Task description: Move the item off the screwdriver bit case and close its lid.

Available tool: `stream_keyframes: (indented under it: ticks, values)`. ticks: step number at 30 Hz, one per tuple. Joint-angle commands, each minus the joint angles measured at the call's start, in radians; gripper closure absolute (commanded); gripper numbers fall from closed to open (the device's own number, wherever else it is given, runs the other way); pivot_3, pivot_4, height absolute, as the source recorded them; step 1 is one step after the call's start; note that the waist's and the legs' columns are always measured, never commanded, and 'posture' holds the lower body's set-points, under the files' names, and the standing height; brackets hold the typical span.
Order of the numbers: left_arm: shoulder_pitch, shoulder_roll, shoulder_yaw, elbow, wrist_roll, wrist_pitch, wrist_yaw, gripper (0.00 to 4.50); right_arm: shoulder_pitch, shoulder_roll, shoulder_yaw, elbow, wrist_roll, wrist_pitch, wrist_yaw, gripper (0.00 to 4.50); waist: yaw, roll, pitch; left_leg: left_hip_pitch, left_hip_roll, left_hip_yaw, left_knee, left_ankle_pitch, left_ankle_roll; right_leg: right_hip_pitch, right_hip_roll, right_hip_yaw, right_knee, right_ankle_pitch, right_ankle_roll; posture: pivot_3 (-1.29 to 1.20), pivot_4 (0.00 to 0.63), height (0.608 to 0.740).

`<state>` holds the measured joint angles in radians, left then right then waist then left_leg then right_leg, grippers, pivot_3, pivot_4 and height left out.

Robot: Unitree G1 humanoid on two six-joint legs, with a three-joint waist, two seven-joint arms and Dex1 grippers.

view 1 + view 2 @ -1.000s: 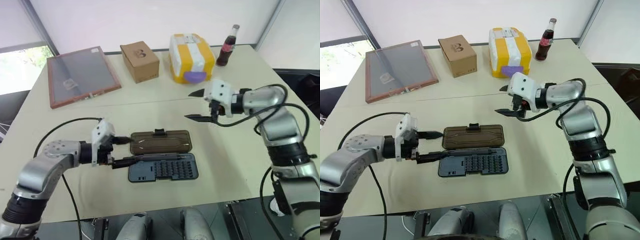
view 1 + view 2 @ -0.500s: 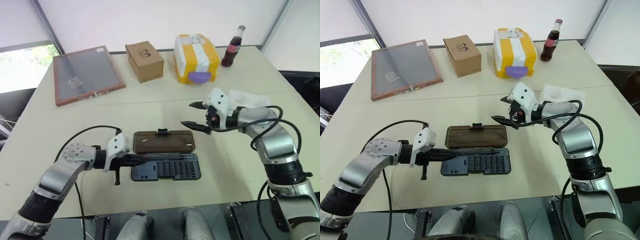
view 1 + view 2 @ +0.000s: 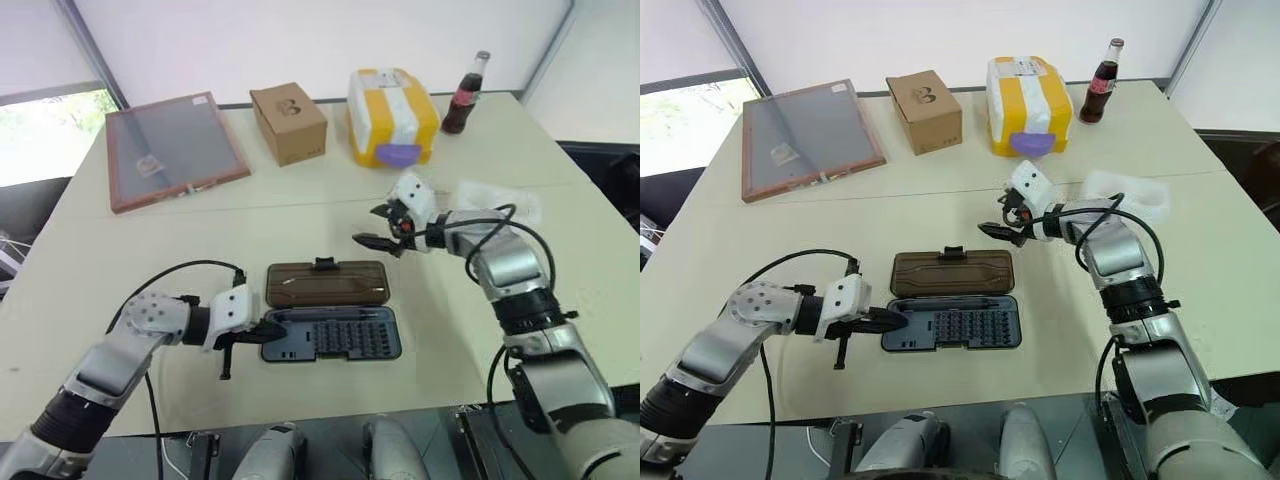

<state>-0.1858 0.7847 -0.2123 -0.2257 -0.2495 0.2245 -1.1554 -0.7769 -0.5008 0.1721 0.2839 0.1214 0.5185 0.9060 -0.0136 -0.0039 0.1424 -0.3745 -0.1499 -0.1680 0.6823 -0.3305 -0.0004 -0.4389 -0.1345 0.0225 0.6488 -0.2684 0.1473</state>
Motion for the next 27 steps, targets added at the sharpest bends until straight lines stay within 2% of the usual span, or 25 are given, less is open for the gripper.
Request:
stream_keyframes:
  ticks: [1,6,12,15,21,24,27]
  values:
    - [0.031,0.015,-0.021,0.035,0.050,0.004,0.011,4.42,-0.029,-0.006,0.044,0.040,-0.024,-0.046,0.058,0.60,-0.001,0.000,0.000,0.000,0.000,0.000,0.000,0.000,0.000,0.000,0.000,0.000,0.000,0.000,0.000,0.00,0.150,0.740]
    - [0.052,0.012,-0.020,0.018,0.047,0.006,0.029,4.42,-0.025,-0.023,0.109,0.103,-0.062,-0.100,0.140,0.60,-0.001,0.000,0.000,0.000,0.000,0.000,0.000,0.000,0.000,0.000,0.000,0.000,0.000,0.000,0.000,0.00,0.150,0.740]
    - [0.081,0.005,-0.023,-0.004,0.050,0.007,0.059,4.42,-0.029,-0.019,0.126,0.143,-0.082,-0.117,0.174,0.60,-0.001,0.000,0.000,0.000,0.000,0.000,0.000,0.000,0.000,0.000,0.000,0.000,0.000,0.000,0.000,0.00,0.150,0.740]
    - [0.092,0.001,-0.024,-0.013,0.051,0.010,0.075,4.50,-0.037,-0.002,0.143,0.200,-0.104,-0.142,0.184,1.41,-0.002,0.000,0.000,0.001,0.000,0.000,0.000,0.000,0.000,0.001,0.000,0.000,0.000,0.000,0.000,0.00,0.150,0.740]
    - [0.126,-0.012,-0.014,0.017,0.040,0.004,0.100,4.50,-0.045,0.006,0.213,0.319,-0.195,-0.293,0.205,4.41,-0.001,0.000,-0.004,0.007,0.000,0.000,0.000,0.000,0.000,0.008,0.001,0.000,-0.001,0.000,0.000,0.00,0.150,0.740]
    - [0.142,-0.012,-0.010,0.028,0.039,0.000,0.103,4.50,-0.050,0.001,0.238,0.358,-0.237,-0.369,0.212,4.47,0.001,0.000,-0.010,0.021,0.002,0.000,-0.005,-0.001,0.000,0.019,0.002,0.000,-0.003,0.000,0.000,0.00,0.150,0.740]
    - [0.157,-0.012,-0.010,0.035,0.043,-0.008,0.106,4.50,-0.051,-0.003,0.246,0.386,-0.278,-0.465,0.176,4.47,0.000,0.001,-0.016,0.022,0.002,0.000,-0.006,-0.001,0.000,0.019,0.002,0.000,-0.003,0.000,0.000,0.00,0.150,0.740]
